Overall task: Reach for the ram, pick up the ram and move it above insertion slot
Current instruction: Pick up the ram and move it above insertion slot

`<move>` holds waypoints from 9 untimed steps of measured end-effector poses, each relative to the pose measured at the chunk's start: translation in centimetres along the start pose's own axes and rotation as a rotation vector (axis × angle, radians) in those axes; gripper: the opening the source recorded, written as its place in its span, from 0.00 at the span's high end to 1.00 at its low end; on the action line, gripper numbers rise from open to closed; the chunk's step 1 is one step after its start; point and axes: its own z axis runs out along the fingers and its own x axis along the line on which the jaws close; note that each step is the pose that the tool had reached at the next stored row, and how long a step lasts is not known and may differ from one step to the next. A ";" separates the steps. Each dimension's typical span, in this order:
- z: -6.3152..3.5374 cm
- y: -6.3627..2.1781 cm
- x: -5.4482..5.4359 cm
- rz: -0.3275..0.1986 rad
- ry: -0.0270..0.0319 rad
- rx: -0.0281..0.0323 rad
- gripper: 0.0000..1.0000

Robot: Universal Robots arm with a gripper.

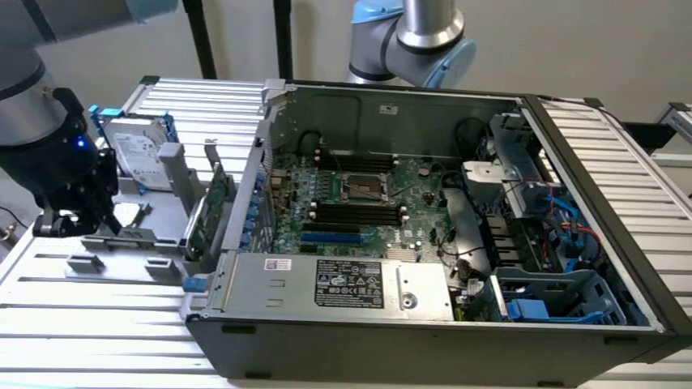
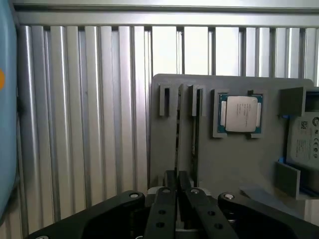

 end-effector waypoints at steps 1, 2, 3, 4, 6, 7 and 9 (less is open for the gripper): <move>-0.46 -0.06 0.0 -0.006 -0.0011 -0.0003 0.86; -0.91 -0.12 -0.1 -0.012 -0.0021 -0.0007 0.86; -1.39 -0.19 -0.1 -0.018 -0.0032 -0.0012 0.86; -1.84 -0.25 -0.1 -0.024 -0.0044 -0.0015 0.86; -2.74 -0.39 -0.2 -0.034 -0.0064 -0.0023 0.86; -3.19 -0.47 -0.2 -0.039 -0.0076 -0.0026 0.86; -4.07 -0.68 -0.3 -0.047 -0.0098 -0.0033 0.86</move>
